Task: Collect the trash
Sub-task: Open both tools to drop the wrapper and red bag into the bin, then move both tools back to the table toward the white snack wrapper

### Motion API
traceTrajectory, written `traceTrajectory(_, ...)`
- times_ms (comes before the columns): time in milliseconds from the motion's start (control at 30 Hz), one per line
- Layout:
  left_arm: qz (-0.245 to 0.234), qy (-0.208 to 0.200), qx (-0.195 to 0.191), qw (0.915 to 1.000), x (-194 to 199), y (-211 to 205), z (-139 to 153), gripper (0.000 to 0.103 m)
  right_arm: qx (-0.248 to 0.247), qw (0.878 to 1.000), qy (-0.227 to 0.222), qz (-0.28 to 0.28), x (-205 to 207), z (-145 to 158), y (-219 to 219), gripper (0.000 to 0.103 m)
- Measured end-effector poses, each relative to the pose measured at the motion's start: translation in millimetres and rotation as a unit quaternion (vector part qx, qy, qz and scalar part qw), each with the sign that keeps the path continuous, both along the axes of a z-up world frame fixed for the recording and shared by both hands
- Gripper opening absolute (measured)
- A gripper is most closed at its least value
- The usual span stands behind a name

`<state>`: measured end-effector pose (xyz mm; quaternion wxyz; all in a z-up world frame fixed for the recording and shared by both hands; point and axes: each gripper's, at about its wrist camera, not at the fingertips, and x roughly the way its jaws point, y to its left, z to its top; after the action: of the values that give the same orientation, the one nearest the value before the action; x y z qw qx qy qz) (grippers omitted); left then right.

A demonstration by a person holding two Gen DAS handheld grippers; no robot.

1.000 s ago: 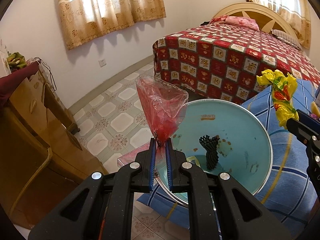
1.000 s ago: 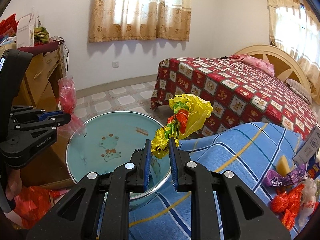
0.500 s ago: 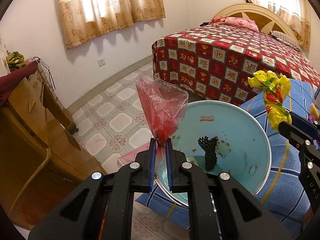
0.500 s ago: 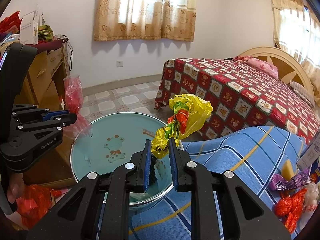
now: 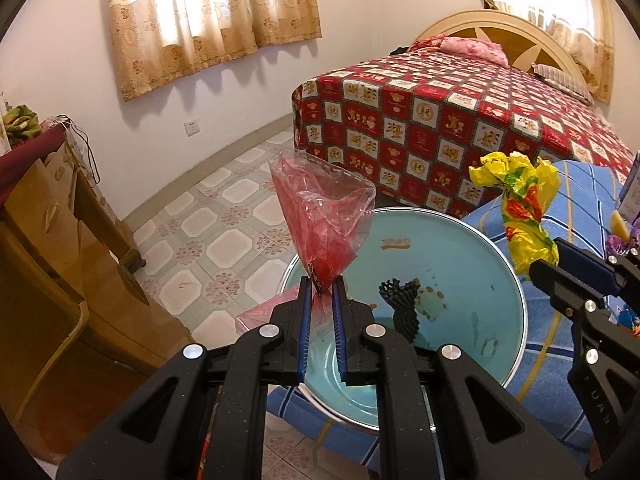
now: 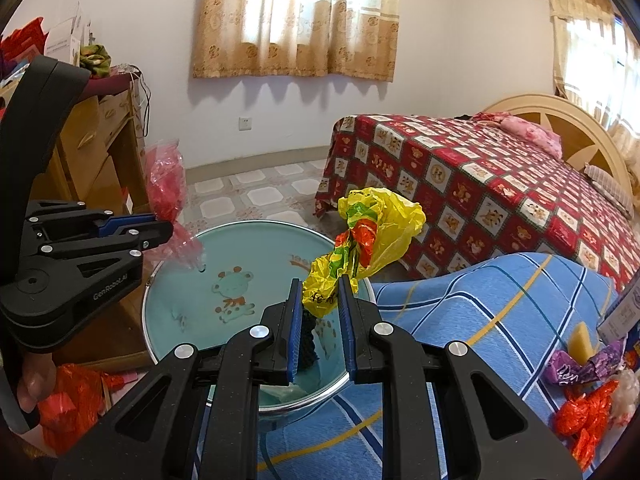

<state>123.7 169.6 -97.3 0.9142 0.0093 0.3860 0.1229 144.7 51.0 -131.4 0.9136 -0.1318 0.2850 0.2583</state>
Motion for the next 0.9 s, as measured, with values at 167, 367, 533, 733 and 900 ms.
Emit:
traceTrajectory(167, -0.005, 0.003, -0.008, 0.9999, 3.7, -0.5, -4.4, 0.015, 0.002, 1.0, 0.006, 0.002, 3.1, -3.9, -0.6, 0.019)
traceTrajectory(367, -0.003, 0.002, -0.007, 1.0, 4.2, -1.2, -5.7, 0.049, 0.01, 1.0, 0.019, 0.007, 6.2, -8.4, -2.4, 0.034)
traceTrajectory(533, 0.01, 0.002, -0.012, 0.9999, 4.6, 3.4, -5.1, 0.061, 0.017, 1.0, 0.021, 0.001, 3.7, -5.6, -7.4, 0.041)
traceTrajectory(733, 0.014, 0.003, -0.017, 0.9998, -2.2, 1.6, -7.6, 0.07, 0.027, 0.999, 0.021, -0.03, -13.2, 8.2, -45.5, 0.05)
traceTrajectory(900, -0.008, 0.013, -0.022, 0.9996, -8.3, -16.0, -16.6, 0.07, 0.024, 0.995, 0.015, -0.094, -38.0, 17.5, -106.3, 0.054)
